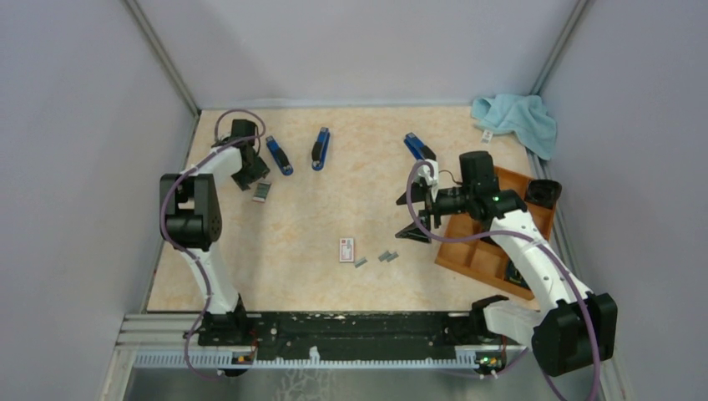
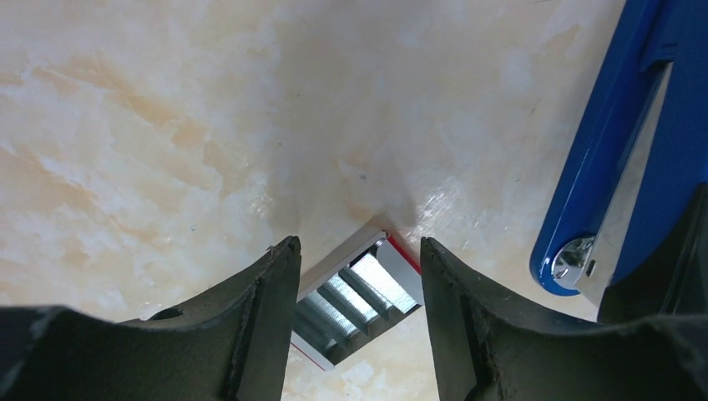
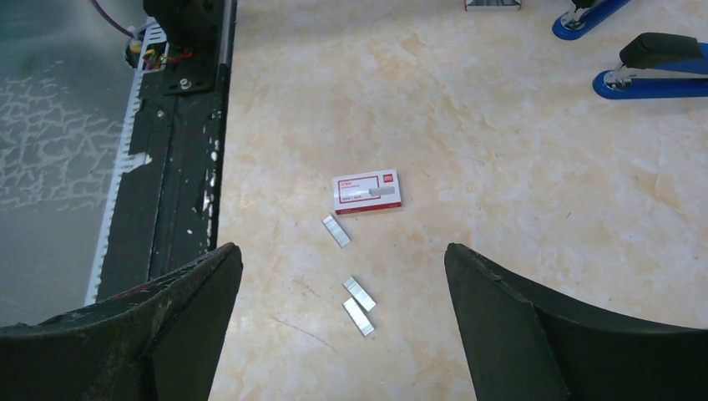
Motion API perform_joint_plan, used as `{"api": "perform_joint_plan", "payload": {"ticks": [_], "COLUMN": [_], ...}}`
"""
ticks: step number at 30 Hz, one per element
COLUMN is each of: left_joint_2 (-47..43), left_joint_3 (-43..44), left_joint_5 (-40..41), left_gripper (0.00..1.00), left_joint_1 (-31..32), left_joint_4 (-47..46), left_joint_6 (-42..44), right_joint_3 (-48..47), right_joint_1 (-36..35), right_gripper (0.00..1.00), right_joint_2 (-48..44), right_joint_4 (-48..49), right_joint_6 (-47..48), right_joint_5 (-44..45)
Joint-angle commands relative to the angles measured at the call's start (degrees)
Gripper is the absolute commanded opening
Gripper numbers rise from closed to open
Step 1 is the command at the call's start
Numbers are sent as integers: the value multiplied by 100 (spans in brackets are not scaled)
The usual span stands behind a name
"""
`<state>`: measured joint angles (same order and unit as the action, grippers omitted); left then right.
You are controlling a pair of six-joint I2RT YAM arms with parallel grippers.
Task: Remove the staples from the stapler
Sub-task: Move the staple box to the center of the board.
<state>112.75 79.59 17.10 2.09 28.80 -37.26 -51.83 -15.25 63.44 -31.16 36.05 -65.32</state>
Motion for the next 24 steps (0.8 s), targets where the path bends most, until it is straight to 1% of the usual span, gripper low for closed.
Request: {"api": "perform_joint_plan", "payload": {"ticks": [1,7,15,16,19,21,24], "left_joint_2": [111,358,490,479,370,220,-103], "left_joint_3": [147,381,476,459,314,120,-286], "left_joint_5": [56,40,-214,-248,-431,-615,-846], "left_gripper": [61,61,60,59,50,47,45], "left_joint_1": [-42,-47,-48,-47,-43,-39,-34], "left_joint_4": [400,558,660,698,711,631,481], "left_joint_6": [15,16,-23,-49,-91,-88,-140], "right_joint_3": [-265,-266,-256,-253,-255,-258,-266], "right_joint_1": [-21,-38,-83,-84,-100,-118,-142], "right_gripper": [92,92,92,92,92,92,92], "right_joint_2": [-102,-156,-188,-192,-199,-216,-242], "right_joint_4": [66,57,57,57,48,41,40], "right_joint_6": [147,146,165,179,187,191,194], "right_joint_5": [-110,-171,-177,-176,-168,-172,-169]}}
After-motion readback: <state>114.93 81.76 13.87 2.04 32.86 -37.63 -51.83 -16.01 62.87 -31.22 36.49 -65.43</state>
